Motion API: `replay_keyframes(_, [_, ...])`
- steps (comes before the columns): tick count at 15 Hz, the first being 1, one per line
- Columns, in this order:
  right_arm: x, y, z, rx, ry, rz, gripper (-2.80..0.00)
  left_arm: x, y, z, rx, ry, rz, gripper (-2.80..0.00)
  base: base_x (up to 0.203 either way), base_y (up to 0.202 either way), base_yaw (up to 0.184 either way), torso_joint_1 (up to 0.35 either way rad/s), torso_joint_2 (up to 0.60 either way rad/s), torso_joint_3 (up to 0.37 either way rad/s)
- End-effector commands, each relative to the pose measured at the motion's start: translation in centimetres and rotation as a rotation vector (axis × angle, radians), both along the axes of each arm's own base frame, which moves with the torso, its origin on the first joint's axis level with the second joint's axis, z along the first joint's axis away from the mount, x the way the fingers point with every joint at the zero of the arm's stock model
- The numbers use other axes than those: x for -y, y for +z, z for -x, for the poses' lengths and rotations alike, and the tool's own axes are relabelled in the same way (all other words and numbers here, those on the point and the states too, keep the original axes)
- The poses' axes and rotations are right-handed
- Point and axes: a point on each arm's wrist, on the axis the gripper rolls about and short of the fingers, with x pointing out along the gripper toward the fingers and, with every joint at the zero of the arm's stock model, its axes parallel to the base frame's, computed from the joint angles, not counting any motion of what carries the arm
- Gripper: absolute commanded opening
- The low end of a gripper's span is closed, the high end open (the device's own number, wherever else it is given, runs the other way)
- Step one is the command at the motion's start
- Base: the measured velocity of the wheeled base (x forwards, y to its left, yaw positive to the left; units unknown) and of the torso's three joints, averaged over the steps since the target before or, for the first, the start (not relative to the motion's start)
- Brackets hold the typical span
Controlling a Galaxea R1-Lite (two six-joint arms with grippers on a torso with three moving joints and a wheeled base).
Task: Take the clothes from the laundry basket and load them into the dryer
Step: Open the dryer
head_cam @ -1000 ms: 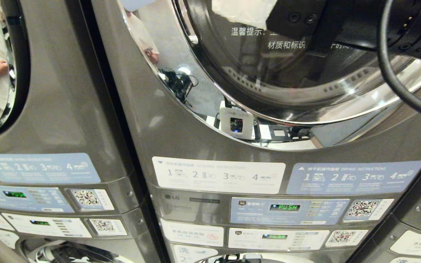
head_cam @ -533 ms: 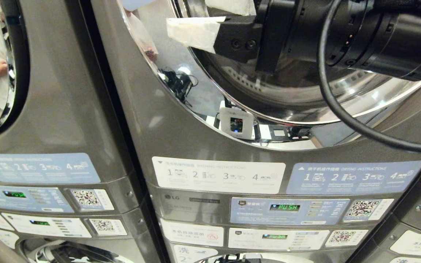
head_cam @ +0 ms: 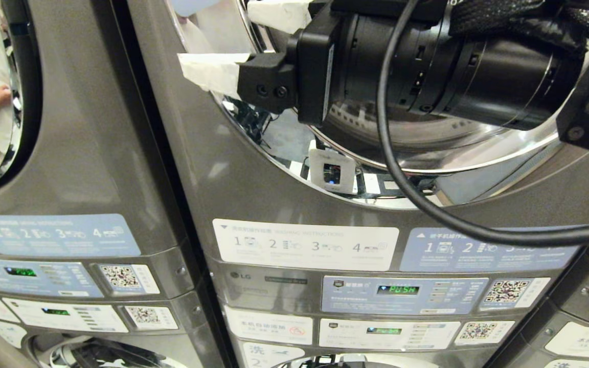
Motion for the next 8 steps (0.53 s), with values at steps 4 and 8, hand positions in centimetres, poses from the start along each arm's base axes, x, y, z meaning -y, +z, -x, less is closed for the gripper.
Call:
replay_keyframes(4, [-0.61, -0.25, -0.23, -0.006, -0.034, -0.001, 0.00, 0.00, -0.04, 0.01, 0.001, 0.000, 0.000, -2.80, 0.000, 0.000, 0.000, 0.000, 0.00, 0.000])
replay_keyframes(8, [-0.50, -0.11, -0.05, -0.005, -0.028, -0.003, 0.00, 0.00, -0.01, 0.01, 0.002, 0.000, 0.000, -2.80, 0.000, 0.000, 0.000, 0.000, 0.00, 0.000])
